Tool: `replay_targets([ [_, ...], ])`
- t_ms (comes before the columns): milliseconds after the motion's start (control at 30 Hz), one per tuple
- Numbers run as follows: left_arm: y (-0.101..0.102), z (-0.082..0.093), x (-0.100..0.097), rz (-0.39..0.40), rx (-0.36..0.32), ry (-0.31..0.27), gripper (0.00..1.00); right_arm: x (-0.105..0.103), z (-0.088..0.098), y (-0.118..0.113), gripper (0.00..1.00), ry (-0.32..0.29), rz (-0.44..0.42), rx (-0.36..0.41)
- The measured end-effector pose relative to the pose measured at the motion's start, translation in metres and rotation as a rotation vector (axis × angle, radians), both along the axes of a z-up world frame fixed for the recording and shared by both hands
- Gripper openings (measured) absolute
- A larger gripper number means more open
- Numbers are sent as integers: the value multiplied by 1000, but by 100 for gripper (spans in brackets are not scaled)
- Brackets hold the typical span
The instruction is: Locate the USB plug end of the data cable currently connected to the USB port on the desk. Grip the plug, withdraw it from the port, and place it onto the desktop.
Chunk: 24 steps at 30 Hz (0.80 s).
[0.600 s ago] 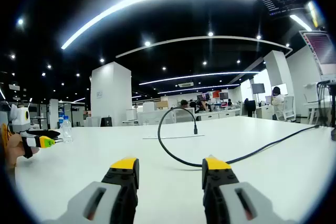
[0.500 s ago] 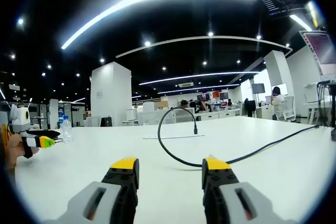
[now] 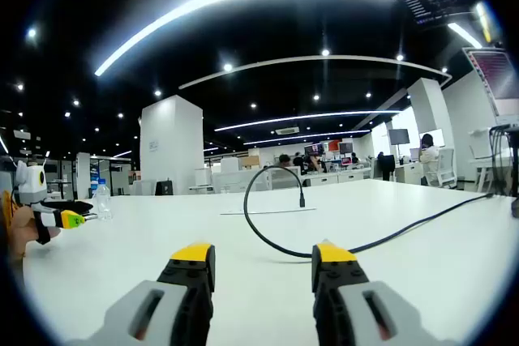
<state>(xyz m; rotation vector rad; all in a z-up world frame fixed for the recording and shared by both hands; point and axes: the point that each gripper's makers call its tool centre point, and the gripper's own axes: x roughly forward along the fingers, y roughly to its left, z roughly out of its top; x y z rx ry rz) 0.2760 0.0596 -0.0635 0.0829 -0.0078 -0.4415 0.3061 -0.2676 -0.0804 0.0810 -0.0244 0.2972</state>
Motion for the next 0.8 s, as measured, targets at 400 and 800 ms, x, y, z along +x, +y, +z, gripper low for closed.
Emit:
replay_targets([
  [400,0,-1,0,-1,3,1,64,0,0,0,49,0,1,0],
  [800,0,-1,0,-1,6,4,64,0,0,0,49,1,1,0],
])
